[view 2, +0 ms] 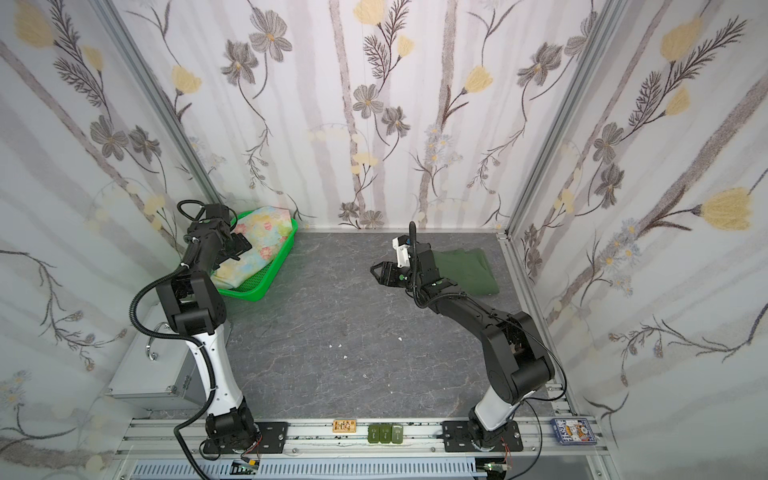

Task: Fold and stack skirts
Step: Pick up the skirt from the basket.

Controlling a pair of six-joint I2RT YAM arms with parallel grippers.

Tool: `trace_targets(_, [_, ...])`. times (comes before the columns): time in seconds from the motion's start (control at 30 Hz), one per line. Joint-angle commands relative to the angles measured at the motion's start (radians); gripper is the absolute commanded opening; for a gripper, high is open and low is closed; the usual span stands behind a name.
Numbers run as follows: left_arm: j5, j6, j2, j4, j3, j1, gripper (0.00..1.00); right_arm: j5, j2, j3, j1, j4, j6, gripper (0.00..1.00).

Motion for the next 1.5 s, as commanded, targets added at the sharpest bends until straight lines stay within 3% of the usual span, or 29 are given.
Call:
trace_targets(0.0, [-0.017, -0.011, 0.028, -0.011, 0.03, 0.004, 0.96, -0.027, -0.002, -0.002, 0.003, 0.056, 0.026, 0.61])
trace_targets(0.5, [-0.095, 0.026, 0.112, -0.011, 0.141, 0.019, 0.95, -0.056, 0.04, 0.031, 0.004, 0.054, 0.053, 0.57])
trace_targets(0.87, [-0.072, 0.029, 0.181, -0.01, 0.19, 0.025, 0.85, -0.073, 0.051, 0.059, 0.003, 0.063, 0.087, 0.55])
trace_targets(1.0, [-0.063, 0.023, 0.2, -0.01, 0.202, 0.025, 0.69, -0.073, 0.053, 0.068, 0.002, 0.054, 0.088, 0.54])
trace_targets(1.2, [-0.054, 0.023, 0.217, -0.01, 0.209, 0.025, 0.34, -0.071, 0.057, 0.073, 0.003, 0.048, 0.091, 0.54])
trace_targets(1.3, [-0.042, 0.021, 0.203, -0.01, 0.206, 0.025, 0.04, -0.067, 0.061, 0.075, 0.003, 0.041, 0.087, 0.53])
trace_targets(1.33, [-0.034, 0.018, 0.193, -0.01, 0.203, 0.025, 0.0, -0.064, 0.058, 0.075, 0.002, 0.034, 0.083, 0.53])
trace_targets(1.47, [0.01, 0.009, 0.136, -0.01, 0.19, 0.023, 0.0, -0.043, 0.036, 0.072, 0.001, 0.008, 0.067, 0.53])
